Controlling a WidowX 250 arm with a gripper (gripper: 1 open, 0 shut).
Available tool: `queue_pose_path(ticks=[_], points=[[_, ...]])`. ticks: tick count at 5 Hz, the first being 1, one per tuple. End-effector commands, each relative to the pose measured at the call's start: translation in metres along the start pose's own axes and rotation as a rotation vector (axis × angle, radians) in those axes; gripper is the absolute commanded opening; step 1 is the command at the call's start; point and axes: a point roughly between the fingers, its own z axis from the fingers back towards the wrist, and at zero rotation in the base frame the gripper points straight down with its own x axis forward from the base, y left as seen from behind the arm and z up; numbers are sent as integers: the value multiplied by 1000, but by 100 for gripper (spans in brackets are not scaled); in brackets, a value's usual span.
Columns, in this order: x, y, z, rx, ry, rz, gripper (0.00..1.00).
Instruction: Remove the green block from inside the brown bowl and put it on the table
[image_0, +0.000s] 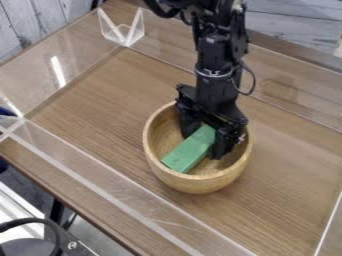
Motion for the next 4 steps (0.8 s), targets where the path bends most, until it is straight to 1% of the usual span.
queue_pose_path(ticks=[1,3,4], points=[[5,1,7,0,-31,-6,100],[5,1,9,-6,-38,-12,100],[6,4,4,-5,-27,-7,100]])
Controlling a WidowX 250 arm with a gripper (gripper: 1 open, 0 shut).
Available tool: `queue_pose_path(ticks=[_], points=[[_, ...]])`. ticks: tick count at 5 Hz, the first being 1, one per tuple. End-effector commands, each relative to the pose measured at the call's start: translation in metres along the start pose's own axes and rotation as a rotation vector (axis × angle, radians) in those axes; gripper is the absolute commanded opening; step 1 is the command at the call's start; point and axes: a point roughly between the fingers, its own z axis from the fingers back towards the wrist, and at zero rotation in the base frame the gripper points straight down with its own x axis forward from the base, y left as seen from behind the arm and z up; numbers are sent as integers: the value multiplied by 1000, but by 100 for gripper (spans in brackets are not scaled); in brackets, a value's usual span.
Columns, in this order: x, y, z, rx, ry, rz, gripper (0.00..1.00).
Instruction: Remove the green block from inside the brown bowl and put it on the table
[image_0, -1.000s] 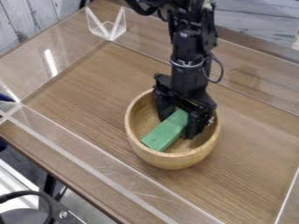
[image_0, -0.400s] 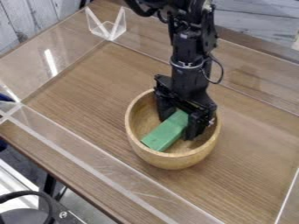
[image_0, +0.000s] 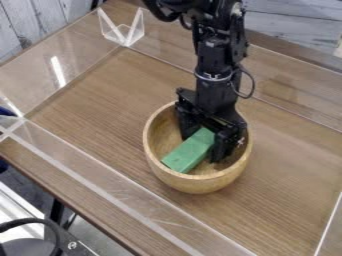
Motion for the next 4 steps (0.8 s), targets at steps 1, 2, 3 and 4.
queue_pose_path(ticks=[1,2,3,4], points=[[7,6,3,7,-27,-1,100],[7,8,-1,7,-15,4,100],[7,11,-5,8,-6,9,100],[7,14,-10,8,5,15,100]])
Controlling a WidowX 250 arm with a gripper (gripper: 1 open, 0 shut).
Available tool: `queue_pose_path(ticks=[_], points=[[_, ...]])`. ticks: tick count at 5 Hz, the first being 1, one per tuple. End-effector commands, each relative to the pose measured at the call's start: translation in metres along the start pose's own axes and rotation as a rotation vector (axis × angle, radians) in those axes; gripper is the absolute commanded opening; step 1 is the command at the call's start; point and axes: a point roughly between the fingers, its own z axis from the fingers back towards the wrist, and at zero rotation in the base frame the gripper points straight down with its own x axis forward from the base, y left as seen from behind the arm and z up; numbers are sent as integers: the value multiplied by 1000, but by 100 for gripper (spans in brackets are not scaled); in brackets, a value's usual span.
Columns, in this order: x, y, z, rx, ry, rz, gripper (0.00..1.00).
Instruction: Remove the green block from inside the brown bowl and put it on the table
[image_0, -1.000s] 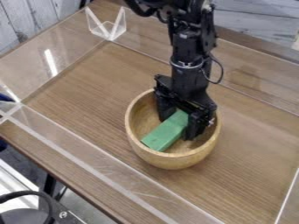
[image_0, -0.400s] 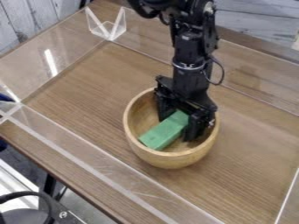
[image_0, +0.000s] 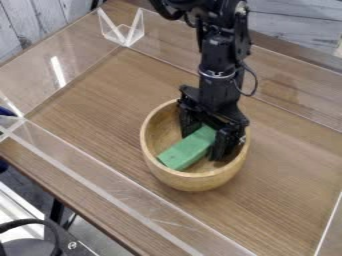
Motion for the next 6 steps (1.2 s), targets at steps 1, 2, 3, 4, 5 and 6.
queue_pose_path(ticks=[1,2,3,4,5,6], points=[[3,11,-10,4,3,11,100],[2,14,-13,4,13,19,100],[0,18,-15,5,22,27,100],[-2,23,-16,6,31,38,100],[-5,28,-17,7,39,50,100],[-9,37,-17,9,44,74,100]])
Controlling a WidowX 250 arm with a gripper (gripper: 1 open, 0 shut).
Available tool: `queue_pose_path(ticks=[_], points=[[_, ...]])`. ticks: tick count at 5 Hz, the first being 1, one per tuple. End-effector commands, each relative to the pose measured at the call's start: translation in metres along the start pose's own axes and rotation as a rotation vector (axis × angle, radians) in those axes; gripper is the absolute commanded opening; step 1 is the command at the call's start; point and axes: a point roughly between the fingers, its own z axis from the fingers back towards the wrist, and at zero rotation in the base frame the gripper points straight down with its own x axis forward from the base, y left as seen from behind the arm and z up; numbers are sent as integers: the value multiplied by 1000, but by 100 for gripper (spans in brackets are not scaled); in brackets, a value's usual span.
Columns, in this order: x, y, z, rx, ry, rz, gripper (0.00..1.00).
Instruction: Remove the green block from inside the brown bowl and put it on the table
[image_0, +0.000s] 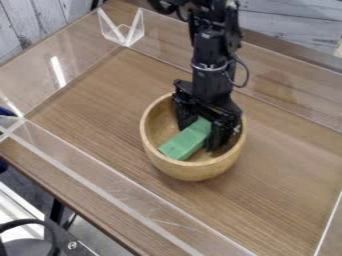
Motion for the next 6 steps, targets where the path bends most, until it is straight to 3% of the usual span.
queue_pose_path(ticks=[1,3,4,6], points=[[-13,35,-13,3,36,72,100],[-30,90,-9,-1,37,171,100],[-30,63,-10,-5,41,109,100],[-29,48,-6,-26,36,67,100]])
